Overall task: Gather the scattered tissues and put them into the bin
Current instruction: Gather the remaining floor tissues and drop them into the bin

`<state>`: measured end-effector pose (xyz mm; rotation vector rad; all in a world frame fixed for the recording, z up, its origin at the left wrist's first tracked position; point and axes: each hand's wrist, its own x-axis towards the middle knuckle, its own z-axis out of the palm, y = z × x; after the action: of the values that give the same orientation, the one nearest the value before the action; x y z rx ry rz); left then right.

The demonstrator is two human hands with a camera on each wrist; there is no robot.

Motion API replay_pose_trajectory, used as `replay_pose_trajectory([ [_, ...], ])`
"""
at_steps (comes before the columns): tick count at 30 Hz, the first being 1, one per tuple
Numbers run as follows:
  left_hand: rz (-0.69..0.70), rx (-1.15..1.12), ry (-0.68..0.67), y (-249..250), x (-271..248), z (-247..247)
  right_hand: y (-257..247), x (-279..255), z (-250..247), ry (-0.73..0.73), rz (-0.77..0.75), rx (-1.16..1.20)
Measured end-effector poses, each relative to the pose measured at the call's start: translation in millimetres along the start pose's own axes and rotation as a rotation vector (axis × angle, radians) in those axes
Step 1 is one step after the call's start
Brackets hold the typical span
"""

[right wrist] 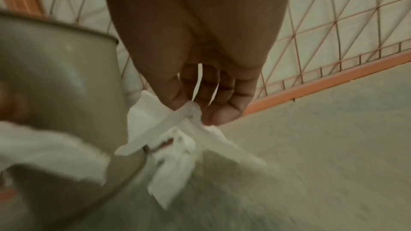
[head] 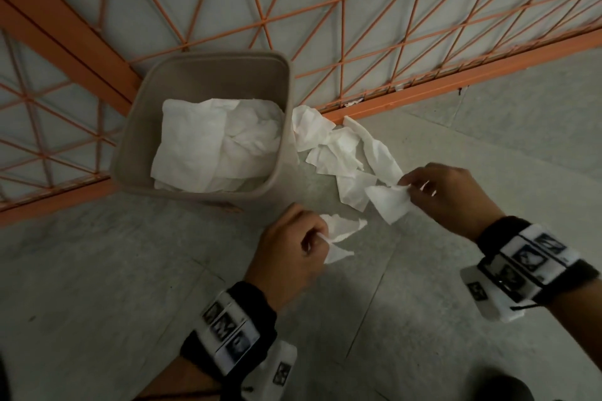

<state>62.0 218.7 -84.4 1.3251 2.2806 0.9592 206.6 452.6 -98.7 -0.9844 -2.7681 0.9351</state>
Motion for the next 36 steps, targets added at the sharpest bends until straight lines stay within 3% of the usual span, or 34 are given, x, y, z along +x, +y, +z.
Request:
replay_pose_trajectory([
  [7, 0.080, -0.145, 0.144, 60, -25, -130, -91, -14, -89, -0.049, -0.034, 0.357],
  [12, 0.086, 0.038, 0.402, 65, -5, -205, -175, -16, -129, -0.113, -0.229, 0.525],
  [16, 0.159, 0.314, 0.517, 46, 32, -221, -229, 2, -135, -0.190, -0.283, 0.643],
  [20, 0.044, 0.522, 0.213, 10, 60, -206, -262, 34, -109, -0.234, -0.237, 0.690],
  [23, -0.036, 0.538, -0.045, -1, 52, -201, -270, 53, -77, -0.168, -0.334, 0.281],
  [25, -0.048, 0.517, -0.102, -2, 40, -205, -266, 61, -59, -0.147, -0.401, -0.035],
  [28, 0.026, 0.521, -0.051, -3, 17, -213, -254, 65, -42, -0.254, -0.461, -0.303],
  [30, 0.080, 0.441, 0.082, 8, -4, -213, -248, 62, -44, -0.281, -0.529, -0.328],
  [33, 0.213, 0.292, 0.241, 36, -34, -194, -235, 54, -61, -0.150, -0.634, -0.163],
  [36, 0.331, 0.149, 0.154, 51, -49, -150, -203, 51, -74, 0.075, -0.600, 0.066],
])
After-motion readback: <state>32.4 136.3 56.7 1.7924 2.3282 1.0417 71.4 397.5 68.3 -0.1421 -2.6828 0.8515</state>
